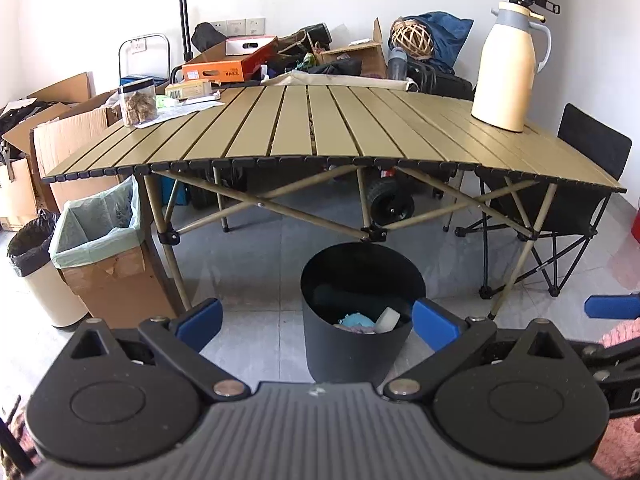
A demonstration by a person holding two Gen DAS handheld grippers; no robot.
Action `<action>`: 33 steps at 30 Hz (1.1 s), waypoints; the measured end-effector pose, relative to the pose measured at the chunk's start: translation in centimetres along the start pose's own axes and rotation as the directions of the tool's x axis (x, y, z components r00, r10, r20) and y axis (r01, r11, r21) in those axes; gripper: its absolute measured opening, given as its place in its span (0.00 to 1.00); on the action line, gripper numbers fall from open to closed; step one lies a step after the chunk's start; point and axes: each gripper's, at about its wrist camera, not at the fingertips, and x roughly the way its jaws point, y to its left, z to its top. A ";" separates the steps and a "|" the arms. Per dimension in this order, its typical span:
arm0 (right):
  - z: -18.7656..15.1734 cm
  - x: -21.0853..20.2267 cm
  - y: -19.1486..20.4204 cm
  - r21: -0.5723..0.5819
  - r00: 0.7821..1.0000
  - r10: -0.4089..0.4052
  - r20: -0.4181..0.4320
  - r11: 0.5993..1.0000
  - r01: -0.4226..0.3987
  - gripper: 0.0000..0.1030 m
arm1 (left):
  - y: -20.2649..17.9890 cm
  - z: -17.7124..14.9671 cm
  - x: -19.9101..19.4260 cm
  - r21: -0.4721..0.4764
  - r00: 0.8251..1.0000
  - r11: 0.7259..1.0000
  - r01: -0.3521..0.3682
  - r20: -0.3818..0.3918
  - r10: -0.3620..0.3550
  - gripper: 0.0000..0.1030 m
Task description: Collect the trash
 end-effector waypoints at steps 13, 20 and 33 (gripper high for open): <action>0.4 0.0 -0.3 0.011 1.000 -0.002 0.025 1.000 0.001 1.00 | 0.1 0.2 0.1 0.001 1.000 1.000 -0.012 0.003 0.012 1.00; 0.5 0.0 -0.3 0.012 1.000 -0.005 0.029 1.000 0.004 1.00 | -0.1 0.4 0.1 0.008 1.000 1.000 -0.012 0.007 0.012 1.00; 0.6 -0.1 -0.4 0.012 0.999 -0.007 0.033 1.000 0.007 1.00 | 0.1 0.6 -0.1 0.013 1.000 1.000 -0.016 0.014 0.016 1.00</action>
